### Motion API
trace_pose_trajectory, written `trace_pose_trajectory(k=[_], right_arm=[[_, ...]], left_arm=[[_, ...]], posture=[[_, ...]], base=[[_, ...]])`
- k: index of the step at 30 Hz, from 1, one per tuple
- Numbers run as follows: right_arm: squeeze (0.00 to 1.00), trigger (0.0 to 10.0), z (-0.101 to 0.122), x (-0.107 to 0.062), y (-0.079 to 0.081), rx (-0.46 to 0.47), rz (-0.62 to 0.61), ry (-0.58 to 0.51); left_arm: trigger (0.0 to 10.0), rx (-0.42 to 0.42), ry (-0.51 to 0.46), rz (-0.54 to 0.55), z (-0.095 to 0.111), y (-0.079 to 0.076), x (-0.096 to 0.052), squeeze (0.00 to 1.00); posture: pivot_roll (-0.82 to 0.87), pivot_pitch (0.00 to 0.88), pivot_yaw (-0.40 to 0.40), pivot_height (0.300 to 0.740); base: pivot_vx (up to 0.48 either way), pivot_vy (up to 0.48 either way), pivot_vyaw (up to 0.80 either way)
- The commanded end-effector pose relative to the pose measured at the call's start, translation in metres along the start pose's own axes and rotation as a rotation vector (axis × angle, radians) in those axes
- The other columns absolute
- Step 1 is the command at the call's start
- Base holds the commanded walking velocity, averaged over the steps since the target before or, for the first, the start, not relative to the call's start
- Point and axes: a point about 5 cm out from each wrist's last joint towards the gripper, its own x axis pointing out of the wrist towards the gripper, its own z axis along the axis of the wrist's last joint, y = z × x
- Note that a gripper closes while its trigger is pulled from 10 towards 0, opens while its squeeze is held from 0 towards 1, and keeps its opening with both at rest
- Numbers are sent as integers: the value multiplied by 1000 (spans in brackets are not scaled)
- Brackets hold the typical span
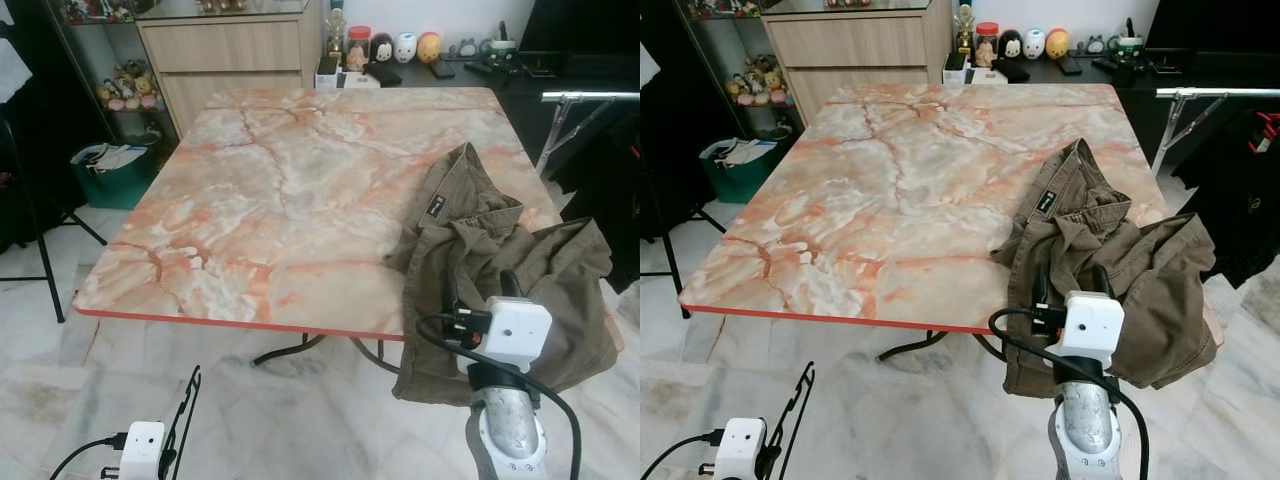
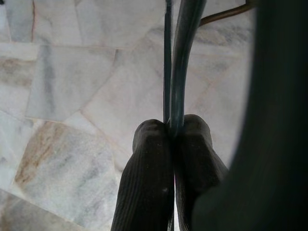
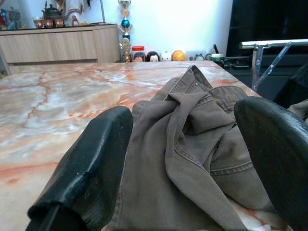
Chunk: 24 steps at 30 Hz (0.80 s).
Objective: Hang hanger
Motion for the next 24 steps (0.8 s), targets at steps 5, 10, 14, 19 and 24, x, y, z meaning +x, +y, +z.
trace_pose_trajectory(k=[5, 10, 14, 19, 24], right_arm=[[0, 10000, -5, 1, 9, 4, 30, 5], [0, 10000, -12, -1, 8, -2, 30, 27], [0, 10000, -15, -1, 8, -9, 38, 34], [0, 10000, -17, 0, 7, -8, 36, 36], [0, 10000, -20, 2, 4, -4, 23, 48]], left_arm=[[10000, -25, -10, 60, -7, 16, -7, 0], [10000, -16, -28, 56, -6, 18, -8, 0], [10000, -10, -44, 52, -2, 16, -6, 0], [10000, 2, -77, 30, 5, 11, -4, 0], [10000, -9, -96, 24, 12, 8, -1, 0]], posture=[[92, 0, 40, 740], [97, 0, 35, 740], [96, 0, 34, 740], [96, 0, 31, 740], [95, 0, 31, 740]], base=[[0, 0, 0], [0, 0, 0], [0, 0, 0], [0, 0, 0], [0, -448, 0]])
